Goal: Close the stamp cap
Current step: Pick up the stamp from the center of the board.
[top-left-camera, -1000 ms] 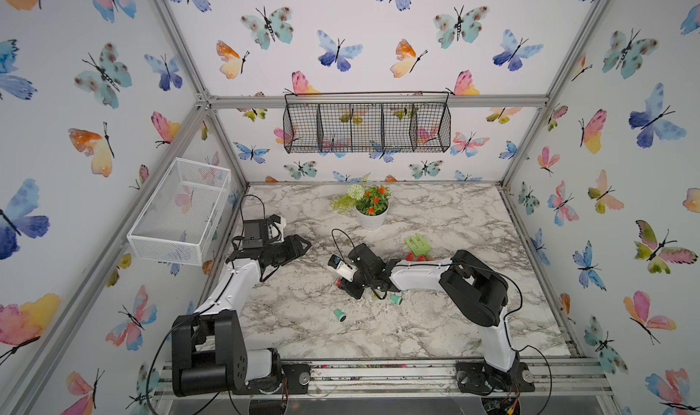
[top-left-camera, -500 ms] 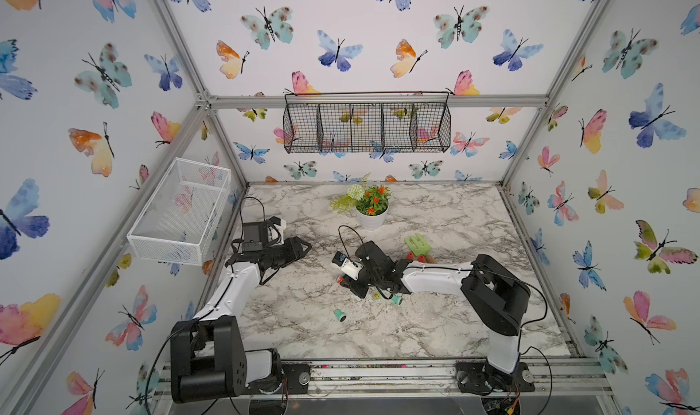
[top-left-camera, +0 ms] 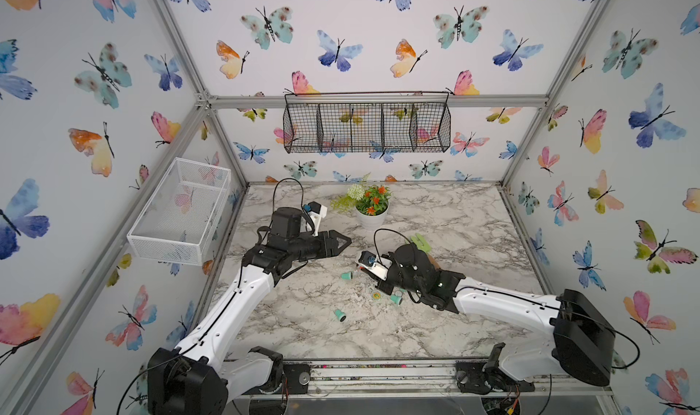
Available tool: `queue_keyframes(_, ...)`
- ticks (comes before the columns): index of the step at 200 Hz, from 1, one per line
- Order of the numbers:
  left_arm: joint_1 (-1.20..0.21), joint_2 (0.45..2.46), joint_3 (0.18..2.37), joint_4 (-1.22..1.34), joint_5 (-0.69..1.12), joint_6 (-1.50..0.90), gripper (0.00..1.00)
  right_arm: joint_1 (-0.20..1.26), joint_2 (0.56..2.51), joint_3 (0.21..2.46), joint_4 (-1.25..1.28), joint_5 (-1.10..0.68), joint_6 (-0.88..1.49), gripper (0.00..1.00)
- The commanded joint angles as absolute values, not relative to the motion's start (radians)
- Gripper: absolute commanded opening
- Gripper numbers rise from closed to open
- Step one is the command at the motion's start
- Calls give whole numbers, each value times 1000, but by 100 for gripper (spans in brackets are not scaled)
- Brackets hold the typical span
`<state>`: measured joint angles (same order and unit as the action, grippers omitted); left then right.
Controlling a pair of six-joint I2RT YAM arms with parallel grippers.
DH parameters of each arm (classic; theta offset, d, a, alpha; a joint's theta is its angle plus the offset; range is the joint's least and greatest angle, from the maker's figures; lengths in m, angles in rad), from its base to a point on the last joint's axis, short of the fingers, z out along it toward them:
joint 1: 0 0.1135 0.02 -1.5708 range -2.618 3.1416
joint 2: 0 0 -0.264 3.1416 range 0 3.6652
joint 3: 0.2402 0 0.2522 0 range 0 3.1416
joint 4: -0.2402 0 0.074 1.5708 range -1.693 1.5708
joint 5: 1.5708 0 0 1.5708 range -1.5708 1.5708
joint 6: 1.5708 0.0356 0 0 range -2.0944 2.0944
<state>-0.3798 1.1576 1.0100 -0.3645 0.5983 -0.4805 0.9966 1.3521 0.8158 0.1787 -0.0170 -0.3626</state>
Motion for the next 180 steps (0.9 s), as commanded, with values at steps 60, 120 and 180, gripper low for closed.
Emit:
queue_keyframes(60, -584, 1216, 1158, -428, 629, -527, 62, 1003, 1126, 706, 313, 94, -436, 3)
queue_keyframes(120, -595, 1206, 1150, -478, 672, -493, 59, 1005, 1084, 703, 325, 73, -458, 3)
queue_keyframes(180, -604, 1221, 1172, -479, 714, -495, 56, 1004, 1097, 715, 324, 12, -477, 2)
